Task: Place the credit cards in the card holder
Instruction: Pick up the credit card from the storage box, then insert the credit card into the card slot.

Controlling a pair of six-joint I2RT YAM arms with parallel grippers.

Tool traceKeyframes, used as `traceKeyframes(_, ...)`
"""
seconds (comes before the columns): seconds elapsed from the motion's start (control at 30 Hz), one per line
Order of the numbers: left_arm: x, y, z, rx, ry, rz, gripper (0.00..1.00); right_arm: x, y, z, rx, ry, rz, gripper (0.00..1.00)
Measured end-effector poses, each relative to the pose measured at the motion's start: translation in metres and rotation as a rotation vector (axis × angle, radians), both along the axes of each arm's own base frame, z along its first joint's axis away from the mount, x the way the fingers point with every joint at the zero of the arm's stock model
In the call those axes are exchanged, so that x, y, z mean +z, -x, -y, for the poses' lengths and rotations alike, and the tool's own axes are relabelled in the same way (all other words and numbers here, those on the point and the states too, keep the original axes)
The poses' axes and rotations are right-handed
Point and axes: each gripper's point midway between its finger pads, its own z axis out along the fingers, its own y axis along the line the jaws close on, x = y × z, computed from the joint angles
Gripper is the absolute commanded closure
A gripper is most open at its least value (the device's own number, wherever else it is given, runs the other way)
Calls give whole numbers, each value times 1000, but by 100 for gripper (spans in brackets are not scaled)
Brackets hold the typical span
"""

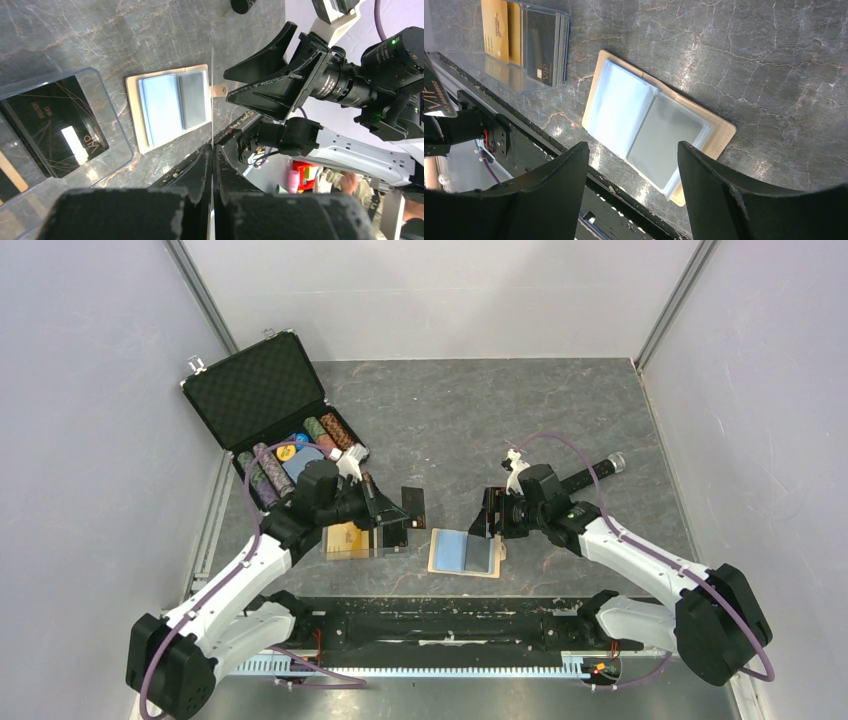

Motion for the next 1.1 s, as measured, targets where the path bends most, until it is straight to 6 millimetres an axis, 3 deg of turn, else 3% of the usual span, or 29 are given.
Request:
traceKeyframes(0.33,-14,7,13,-11,72,-55,98,0,0,0,0,0,0,33)
traceKeyframes(0.6,-37,24,37,-86,32,-103,98,-4,2,1,1,6,-9,39)
traceKeyframes(0.9,-79,43,63,-155,-74,-156,98,-15,9,6,7,25,-28,65)
traceKeyframes(1.1,-100,46,72,-160,-131,-184,98,-22,13,10,12,42,-38,85)
